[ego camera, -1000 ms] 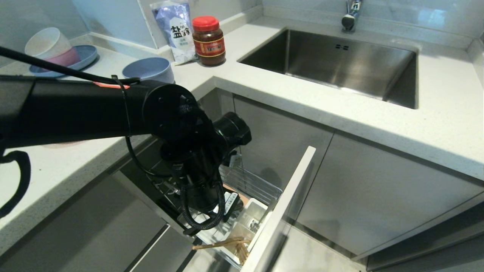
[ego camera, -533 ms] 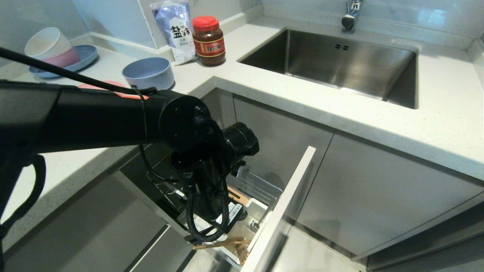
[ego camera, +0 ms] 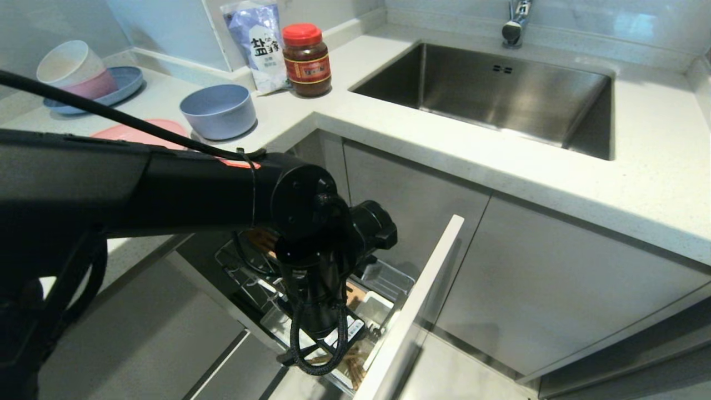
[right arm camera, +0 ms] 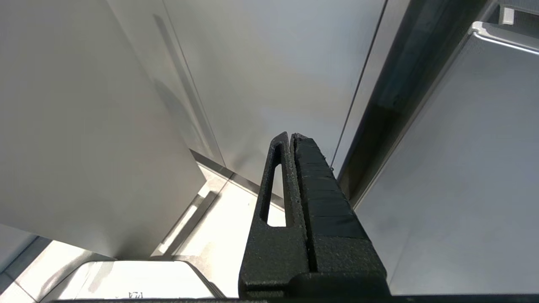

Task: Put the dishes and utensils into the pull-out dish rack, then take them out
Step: Pick up the spoon and place it in the cupboard

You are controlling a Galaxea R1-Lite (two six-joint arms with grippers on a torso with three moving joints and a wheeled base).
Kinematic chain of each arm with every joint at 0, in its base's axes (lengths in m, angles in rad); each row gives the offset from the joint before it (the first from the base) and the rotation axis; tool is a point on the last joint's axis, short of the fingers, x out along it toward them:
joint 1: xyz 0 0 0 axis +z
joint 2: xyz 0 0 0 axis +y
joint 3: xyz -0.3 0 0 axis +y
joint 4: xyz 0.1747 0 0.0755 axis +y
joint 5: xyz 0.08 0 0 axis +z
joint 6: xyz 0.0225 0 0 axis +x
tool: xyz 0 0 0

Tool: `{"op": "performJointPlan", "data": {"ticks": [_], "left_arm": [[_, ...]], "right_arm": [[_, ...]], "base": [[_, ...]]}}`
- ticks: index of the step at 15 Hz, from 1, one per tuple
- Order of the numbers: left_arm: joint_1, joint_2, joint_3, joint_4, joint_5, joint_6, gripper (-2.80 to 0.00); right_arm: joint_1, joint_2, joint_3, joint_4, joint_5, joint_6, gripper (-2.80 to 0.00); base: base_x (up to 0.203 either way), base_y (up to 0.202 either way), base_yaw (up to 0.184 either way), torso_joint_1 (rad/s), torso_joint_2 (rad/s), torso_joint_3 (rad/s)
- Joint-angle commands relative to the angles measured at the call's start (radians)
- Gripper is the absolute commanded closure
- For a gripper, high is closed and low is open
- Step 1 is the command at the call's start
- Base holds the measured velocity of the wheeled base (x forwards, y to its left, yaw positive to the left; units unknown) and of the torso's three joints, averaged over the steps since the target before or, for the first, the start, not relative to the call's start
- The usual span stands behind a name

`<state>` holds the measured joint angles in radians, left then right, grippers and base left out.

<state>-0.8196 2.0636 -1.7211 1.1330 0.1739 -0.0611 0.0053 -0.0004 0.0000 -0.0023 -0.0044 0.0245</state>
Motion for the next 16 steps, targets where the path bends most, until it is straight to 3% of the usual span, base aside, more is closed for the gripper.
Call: {"op": "performJointPlan", "data": {"ticks": [1,11,16], "left_arm": [[0.003,0.011,-0.003,0.002,0.02,0.051,0.0],[0.033,0.049,-0.009,-0.05,0.047,0.338,0.0],[0.029,0.08,-0.043,-0.055,0.073,0.362,0.0]], "right_arm": [[0.0,-0.004,0.002,0.0,0.0,0.0,0.0],[0.0,-0.004,0.002,0.0,0.0,0.0,0.0],[0.0,-0.003,0.002,0.0,0.0,0.0,0.0]], "base": [[0.0,0.0,0.0,0.0,0.0,0.0],[0.0,0.0,0.0,0.0,0.0,0.0],[0.0,0.0,0.0,0.0,0.0,0.0]]}}
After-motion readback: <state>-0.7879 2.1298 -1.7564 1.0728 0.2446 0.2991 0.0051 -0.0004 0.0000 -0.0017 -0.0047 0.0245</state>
